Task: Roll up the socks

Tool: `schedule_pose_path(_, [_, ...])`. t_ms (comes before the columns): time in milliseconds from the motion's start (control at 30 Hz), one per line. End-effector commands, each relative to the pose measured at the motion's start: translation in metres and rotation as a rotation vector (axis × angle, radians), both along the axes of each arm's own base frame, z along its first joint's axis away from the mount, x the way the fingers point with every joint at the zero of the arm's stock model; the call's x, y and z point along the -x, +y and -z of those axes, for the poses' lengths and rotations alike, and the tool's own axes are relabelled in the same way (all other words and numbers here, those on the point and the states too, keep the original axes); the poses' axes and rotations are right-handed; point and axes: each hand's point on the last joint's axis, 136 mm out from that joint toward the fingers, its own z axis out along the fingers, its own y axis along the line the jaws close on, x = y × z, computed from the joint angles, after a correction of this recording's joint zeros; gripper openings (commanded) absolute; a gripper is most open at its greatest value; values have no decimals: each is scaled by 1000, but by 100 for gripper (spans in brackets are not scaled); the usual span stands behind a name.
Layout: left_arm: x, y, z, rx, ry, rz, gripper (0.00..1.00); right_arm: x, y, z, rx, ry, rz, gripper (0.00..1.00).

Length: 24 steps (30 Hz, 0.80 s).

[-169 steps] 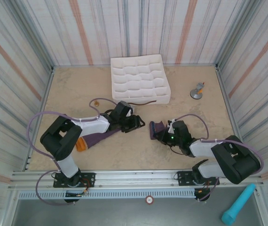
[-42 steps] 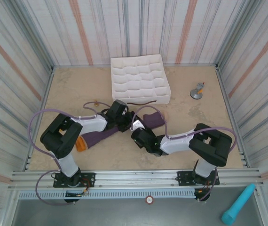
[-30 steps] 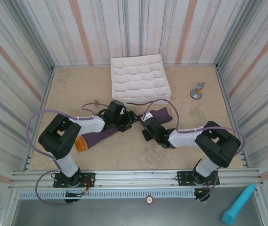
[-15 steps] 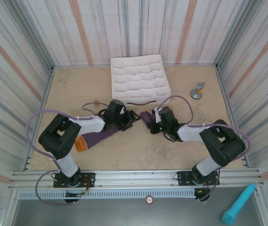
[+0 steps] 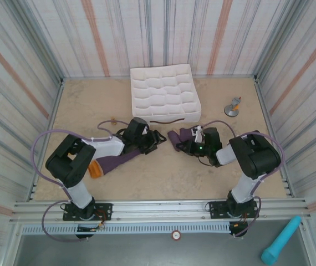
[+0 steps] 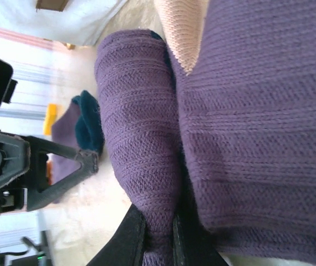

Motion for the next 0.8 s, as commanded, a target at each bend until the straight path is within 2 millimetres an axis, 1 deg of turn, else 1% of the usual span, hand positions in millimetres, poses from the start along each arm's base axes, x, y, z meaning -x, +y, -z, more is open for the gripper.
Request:
schedule_pose_path(0, [-8, -13, -15, 6, -62, 37, 70, 62, -30, 78, 93, 467, 108, 0])
schedule_pose_path(133, [-11, -22, -14, -14, -86, 73, 68, 68, -38, 89, 86, 575, 169, 0])
schedule_pose_path(300, [-16, -32, -9, -27, -88, 107, 66, 69, -41, 95, 93, 617, 189, 0])
schedule_pose_path(767, [-29, -49, 16, -50, -74, 129, 59, 66, -42, 95, 85, 631, 196, 0])
